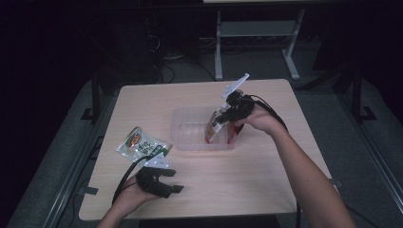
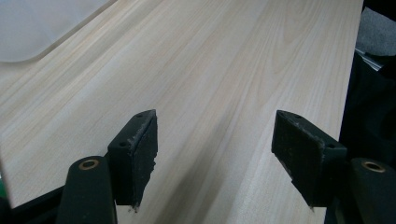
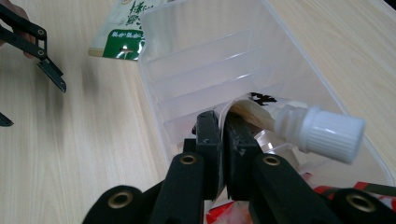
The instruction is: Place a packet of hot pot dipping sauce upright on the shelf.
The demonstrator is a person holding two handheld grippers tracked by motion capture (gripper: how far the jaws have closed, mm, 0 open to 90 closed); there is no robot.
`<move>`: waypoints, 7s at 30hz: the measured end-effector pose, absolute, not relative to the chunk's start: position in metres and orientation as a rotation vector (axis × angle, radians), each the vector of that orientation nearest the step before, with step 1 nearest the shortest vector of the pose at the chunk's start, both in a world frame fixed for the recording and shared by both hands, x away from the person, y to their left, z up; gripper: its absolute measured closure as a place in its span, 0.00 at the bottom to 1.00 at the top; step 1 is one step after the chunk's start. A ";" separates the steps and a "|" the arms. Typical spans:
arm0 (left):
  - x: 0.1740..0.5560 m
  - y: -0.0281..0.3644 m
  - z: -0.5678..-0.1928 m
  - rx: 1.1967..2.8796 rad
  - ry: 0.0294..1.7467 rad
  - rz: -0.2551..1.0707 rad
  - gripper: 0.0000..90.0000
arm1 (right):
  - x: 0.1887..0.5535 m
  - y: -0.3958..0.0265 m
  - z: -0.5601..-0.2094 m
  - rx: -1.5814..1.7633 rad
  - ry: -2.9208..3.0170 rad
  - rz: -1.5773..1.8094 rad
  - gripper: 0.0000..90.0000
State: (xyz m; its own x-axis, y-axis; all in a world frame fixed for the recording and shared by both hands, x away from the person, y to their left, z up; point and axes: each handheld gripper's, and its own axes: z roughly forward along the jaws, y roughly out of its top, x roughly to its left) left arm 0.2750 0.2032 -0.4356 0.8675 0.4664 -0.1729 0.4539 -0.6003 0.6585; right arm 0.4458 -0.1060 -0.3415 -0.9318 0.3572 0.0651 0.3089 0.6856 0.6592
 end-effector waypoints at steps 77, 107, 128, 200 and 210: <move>0.289 0.233 -0.422 2.293 0.818 0.106 0.85 | 0.281 -0.160 -0.437 0.932 2.625 1.210 0.26; 0.406 0.298 -0.409 2.214 1.136 0.465 1.00 | 0.279 -0.151 -0.447 0.824 2.685 1.120 0.23; 0.444 0.308 -0.438 2.250 1.232 0.489 1.00 | 0.281 -0.150 -0.453 0.788 2.714 1.086 0.24; 0.286 0.302 -0.449 2.285 1.088 0.147 1.00 | 0.278 -0.149 -0.451 0.793 2.702 1.058 0.24; 0.292 0.238 -0.451 2.334 1.005 0.154 1.00 | 0.277 -0.146 -0.451 0.791 2.710 1.067 0.24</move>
